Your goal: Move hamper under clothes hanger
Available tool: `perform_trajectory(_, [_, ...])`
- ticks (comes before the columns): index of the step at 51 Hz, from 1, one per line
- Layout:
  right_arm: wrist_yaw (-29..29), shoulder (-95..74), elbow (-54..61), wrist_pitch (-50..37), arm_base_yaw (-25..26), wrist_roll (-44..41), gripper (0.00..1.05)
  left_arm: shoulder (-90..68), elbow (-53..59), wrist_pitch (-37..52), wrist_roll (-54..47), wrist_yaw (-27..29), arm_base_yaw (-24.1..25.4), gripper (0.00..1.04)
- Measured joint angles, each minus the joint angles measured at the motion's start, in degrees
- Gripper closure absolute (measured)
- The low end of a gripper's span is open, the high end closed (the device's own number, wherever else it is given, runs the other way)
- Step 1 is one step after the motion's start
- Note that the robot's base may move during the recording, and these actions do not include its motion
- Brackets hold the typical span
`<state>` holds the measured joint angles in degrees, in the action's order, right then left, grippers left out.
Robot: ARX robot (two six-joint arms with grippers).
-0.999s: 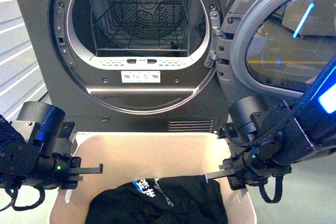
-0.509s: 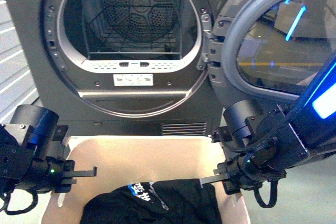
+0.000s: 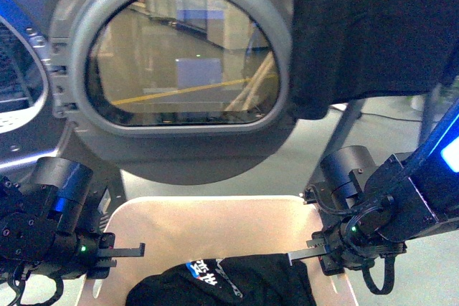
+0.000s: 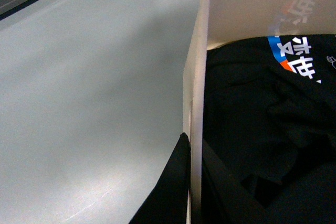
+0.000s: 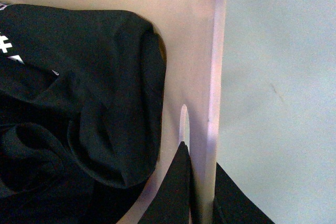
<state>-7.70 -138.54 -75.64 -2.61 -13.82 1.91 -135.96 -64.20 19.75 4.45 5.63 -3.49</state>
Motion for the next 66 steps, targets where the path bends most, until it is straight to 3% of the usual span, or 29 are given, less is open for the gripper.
perform_trajectory(66, [0.26,0.24,0.07,0.00,-0.87,-0.13,1.02,0.11,0.22,-0.02,0.00,0.68,0.85,1.01])
